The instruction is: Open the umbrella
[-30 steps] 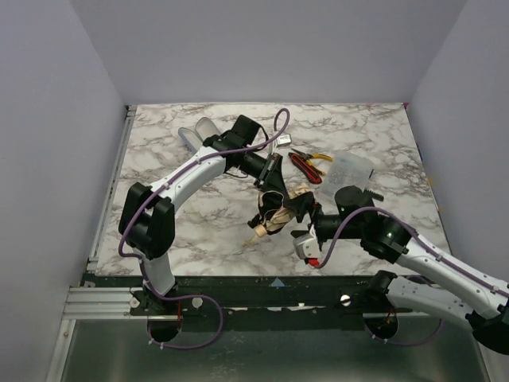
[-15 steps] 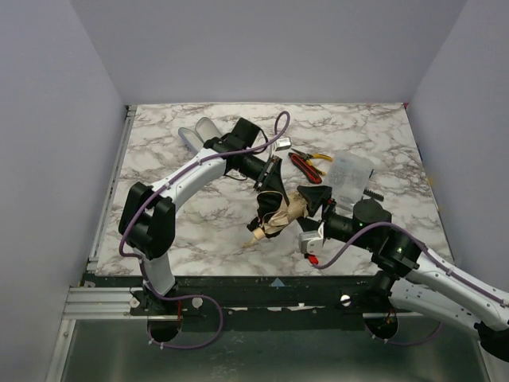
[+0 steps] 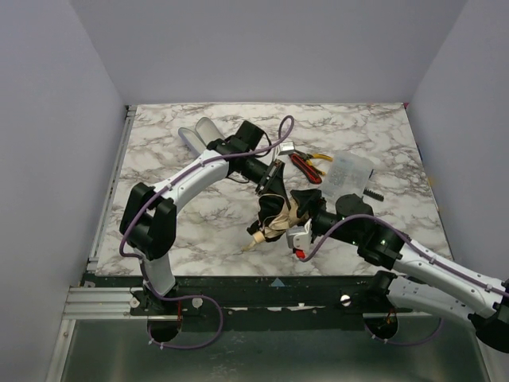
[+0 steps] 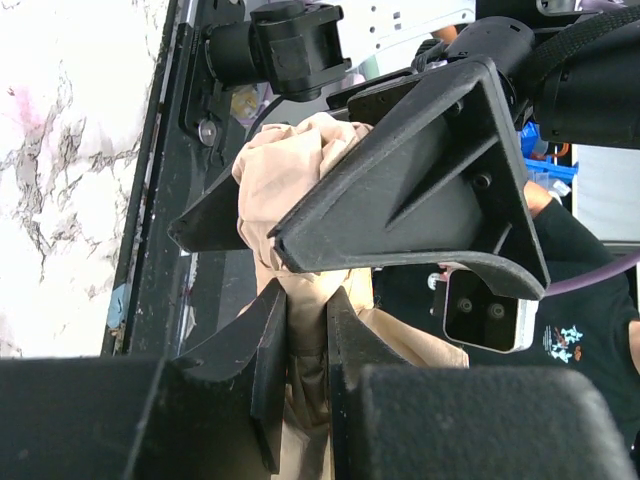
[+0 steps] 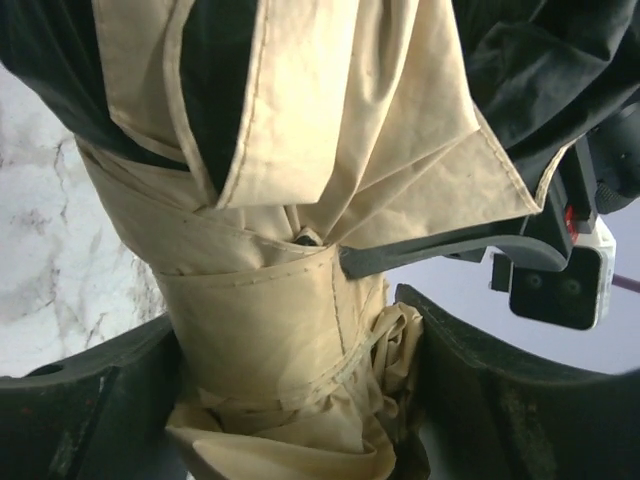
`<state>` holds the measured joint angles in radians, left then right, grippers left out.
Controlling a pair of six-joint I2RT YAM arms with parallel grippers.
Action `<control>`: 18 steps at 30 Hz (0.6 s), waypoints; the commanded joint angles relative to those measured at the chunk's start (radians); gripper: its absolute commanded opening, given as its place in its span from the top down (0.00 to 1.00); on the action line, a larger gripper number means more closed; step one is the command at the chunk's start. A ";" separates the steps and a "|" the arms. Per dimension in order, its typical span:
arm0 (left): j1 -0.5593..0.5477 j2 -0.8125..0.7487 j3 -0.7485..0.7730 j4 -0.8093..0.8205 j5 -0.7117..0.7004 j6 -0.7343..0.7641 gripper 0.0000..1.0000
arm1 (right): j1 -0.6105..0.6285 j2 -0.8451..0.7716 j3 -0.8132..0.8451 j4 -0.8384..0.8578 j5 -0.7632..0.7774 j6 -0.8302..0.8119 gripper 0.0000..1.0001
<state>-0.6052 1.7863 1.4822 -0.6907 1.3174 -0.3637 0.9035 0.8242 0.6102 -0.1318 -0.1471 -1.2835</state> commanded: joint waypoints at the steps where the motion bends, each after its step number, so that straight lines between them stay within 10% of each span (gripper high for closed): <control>1: -0.005 -0.025 0.028 -0.003 0.065 -0.009 1.00 | 0.001 0.021 -0.005 0.051 -0.018 0.010 0.37; 5: -0.001 -0.035 0.036 -0.009 0.035 0.011 0.93 | 0.000 0.015 0.004 0.021 -0.020 0.041 0.66; 8: 0.031 -0.076 0.051 -0.025 -0.038 0.069 0.52 | 0.000 -0.012 0.006 -0.016 0.004 0.101 0.98; 11: 0.112 -0.142 0.063 0.020 -0.141 0.089 0.06 | 0.000 -0.051 0.008 -0.055 0.037 0.189 1.00; 18: 0.392 -0.314 -0.006 0.333 -0.299 0.067 0.02 | -0.001 -0.011 0.081 -0.124 0.143 0.522 1.00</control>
<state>-0.3607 1.6005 1.5013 -0.5915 1.1275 -0.3073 0.9031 0.7948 0.6182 -0.2413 -0.0975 -1.0096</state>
